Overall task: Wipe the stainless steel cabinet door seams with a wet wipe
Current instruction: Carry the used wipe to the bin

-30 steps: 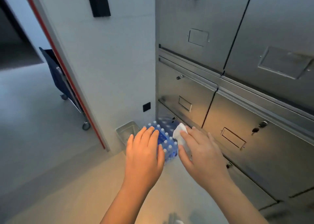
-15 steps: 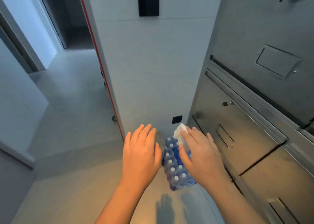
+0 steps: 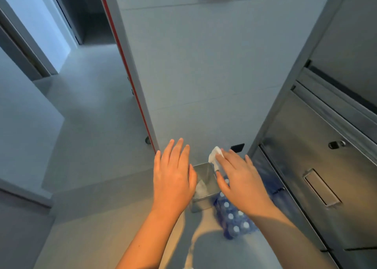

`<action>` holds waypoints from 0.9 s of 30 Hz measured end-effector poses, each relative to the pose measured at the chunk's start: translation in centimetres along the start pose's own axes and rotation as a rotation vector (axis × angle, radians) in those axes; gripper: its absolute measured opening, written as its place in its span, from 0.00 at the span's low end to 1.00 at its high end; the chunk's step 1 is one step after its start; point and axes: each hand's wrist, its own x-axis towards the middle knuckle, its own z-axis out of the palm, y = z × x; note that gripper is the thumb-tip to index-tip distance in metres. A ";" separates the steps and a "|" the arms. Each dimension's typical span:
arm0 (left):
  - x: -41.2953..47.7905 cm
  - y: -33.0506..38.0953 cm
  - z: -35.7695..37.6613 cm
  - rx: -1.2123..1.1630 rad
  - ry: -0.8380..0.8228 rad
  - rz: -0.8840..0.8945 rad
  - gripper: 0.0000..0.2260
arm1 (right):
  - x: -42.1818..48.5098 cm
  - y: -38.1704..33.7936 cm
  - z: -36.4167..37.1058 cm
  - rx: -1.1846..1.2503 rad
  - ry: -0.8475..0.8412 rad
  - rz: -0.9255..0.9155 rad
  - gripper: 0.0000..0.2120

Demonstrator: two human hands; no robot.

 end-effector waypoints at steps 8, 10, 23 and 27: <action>4.8 -4.0 6.3 -0.014 -0.079 -0.021 0.17 | 5.9 3.2 8.8 0.014 -0.310 0.032 0.27; 5.8 -4.6 8.5 -0.009 -0.117 -0.019 0.20 | 7.0 4.1 11.6 0.015 -0.222 -0.001 0.26; 6.7 -9.1 21.5 0.054 -0.209 -0.184 0.24 | 8.7 10.4 28.1 0.020 -0.447 0.041 0.23; 5.0 -10.7 23.3 0.056 -0.132 -0.219 0.20 | 8.2 12.0 32.8 -0.031 -0.626 0.043 0.24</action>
